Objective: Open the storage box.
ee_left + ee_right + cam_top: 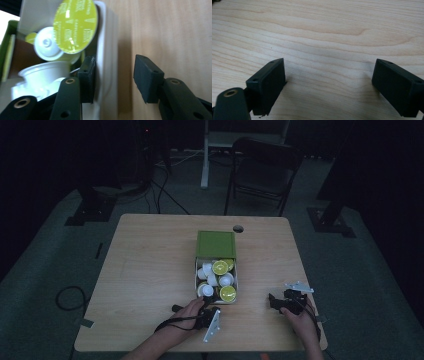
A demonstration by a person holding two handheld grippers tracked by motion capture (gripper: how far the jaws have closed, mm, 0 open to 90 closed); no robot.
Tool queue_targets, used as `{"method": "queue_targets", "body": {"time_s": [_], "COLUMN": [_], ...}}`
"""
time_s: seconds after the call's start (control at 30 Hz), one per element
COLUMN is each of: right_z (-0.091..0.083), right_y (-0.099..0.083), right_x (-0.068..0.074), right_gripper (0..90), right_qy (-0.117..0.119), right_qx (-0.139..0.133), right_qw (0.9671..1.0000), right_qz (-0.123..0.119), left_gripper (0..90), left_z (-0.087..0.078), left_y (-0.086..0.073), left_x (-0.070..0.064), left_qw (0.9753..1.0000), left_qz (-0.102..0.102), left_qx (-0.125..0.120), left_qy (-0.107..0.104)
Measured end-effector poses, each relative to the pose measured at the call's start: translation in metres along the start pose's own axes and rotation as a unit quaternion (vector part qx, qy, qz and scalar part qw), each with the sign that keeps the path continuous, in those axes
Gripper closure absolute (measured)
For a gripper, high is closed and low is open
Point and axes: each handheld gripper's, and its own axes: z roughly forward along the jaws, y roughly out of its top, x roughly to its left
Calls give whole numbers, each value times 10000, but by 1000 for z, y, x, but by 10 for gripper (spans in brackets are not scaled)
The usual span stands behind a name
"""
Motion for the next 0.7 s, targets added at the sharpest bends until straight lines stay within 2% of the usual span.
{"method": "queue_targets", "body": {"time_s": [0.2,0.27,0.33,0.43,0.63,0.7], "right_z": [0,0,0,0,0,0], "right_y": [0,0,0,0,0,0], "right_x": [0,0,0,0,0,0], "right_gripper": [111,111,111,111,111,111], "right_qy": [0,0,1,0,1,0], "right_qx": [1,0,0,0,0,0], "right_qw": [10000,10000,10000,10000,10000,10000], "right_qz": [1,0,0,1,0,0], "left_gripper": [494,475,471,467,453,424], "left_z": [-7,-8,-12,-15,-21,-23], "left_y": [-1,-1,-1,-1,-2,-3], "left_x": [5,6,7,7,9,11], "left_qw": [9996,9995,9986,9979,9947,9934], "left_qz": [-217,-229,-361,-422,-797,-923], "left_qx": [-141,-179,-283,-294,-451,-497], "left_qy": [-91,-116,-275,-382,-462,-474]}}
